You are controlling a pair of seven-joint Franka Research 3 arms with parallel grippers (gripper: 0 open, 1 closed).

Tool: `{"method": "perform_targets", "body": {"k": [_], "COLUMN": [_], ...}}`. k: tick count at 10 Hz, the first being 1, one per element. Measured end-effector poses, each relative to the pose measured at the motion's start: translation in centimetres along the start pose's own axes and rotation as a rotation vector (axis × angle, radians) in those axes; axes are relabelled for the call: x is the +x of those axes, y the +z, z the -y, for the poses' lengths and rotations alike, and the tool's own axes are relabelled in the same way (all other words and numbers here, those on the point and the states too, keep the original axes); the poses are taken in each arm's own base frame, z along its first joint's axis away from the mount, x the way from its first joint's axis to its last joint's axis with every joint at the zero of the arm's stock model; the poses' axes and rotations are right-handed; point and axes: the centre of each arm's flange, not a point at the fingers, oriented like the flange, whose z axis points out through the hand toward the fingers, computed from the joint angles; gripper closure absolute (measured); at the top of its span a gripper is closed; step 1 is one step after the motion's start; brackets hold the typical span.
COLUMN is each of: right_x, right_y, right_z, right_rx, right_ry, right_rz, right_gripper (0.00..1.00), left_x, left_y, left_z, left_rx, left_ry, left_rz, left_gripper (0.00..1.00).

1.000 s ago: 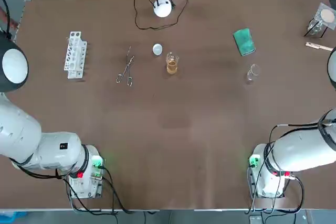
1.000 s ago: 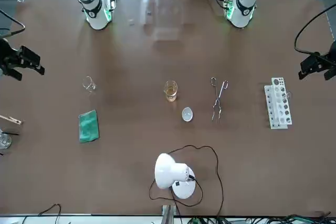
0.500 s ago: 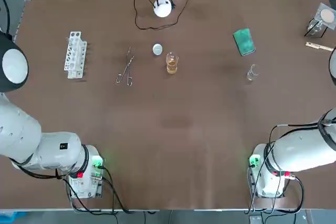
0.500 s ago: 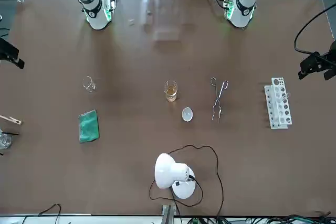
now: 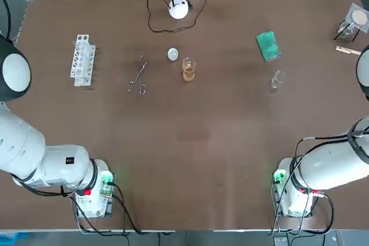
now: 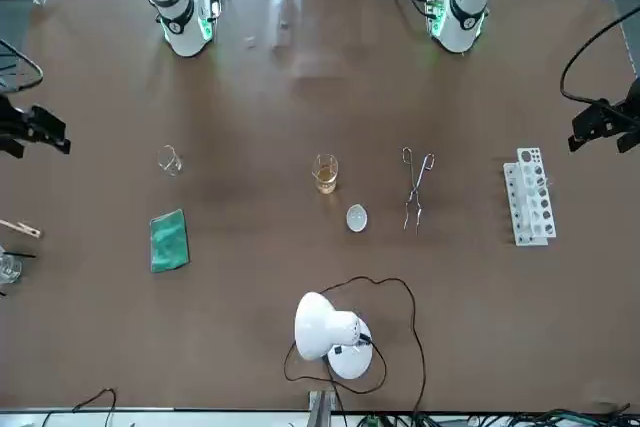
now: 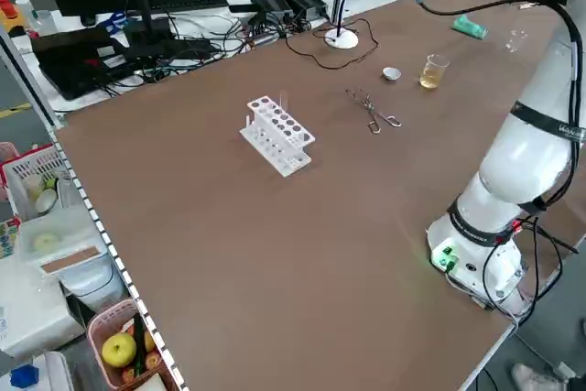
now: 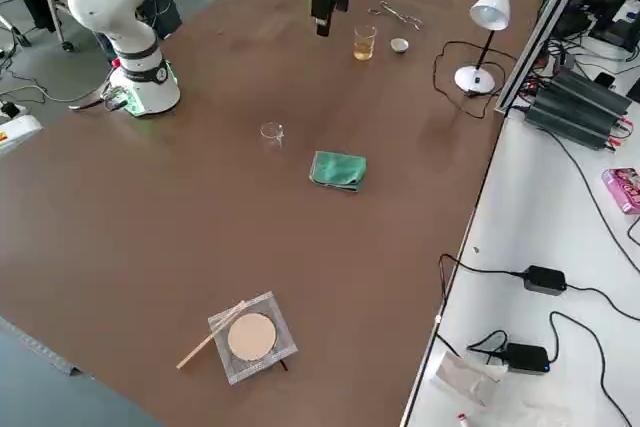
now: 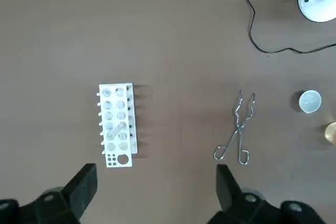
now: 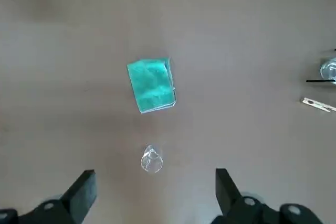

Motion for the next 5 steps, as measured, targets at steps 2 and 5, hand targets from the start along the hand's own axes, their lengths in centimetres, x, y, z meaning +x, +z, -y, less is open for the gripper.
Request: {"method": "perform_targets", "body": {"k": [2,5], "right_x": [0.0,-0.6], "right_y": [1.5,0.6], "right_z": [0.2,1.1], "right_rx": [0.028,0.034], "right_ry": [-0.016,-0.034], "right_rz": [0.009,-0.004], "right_gripper": [0.00,0.00], "left_x": [0.0,0.0], "left_y": [0.0,0.0], "left_z": [0.0,0.0], "left_rx": [0.000,0.000], "left_ry": [0.000,0.001], "left_rz": [0.000,0.000], "left_gripper": [0.00,0.00]}}
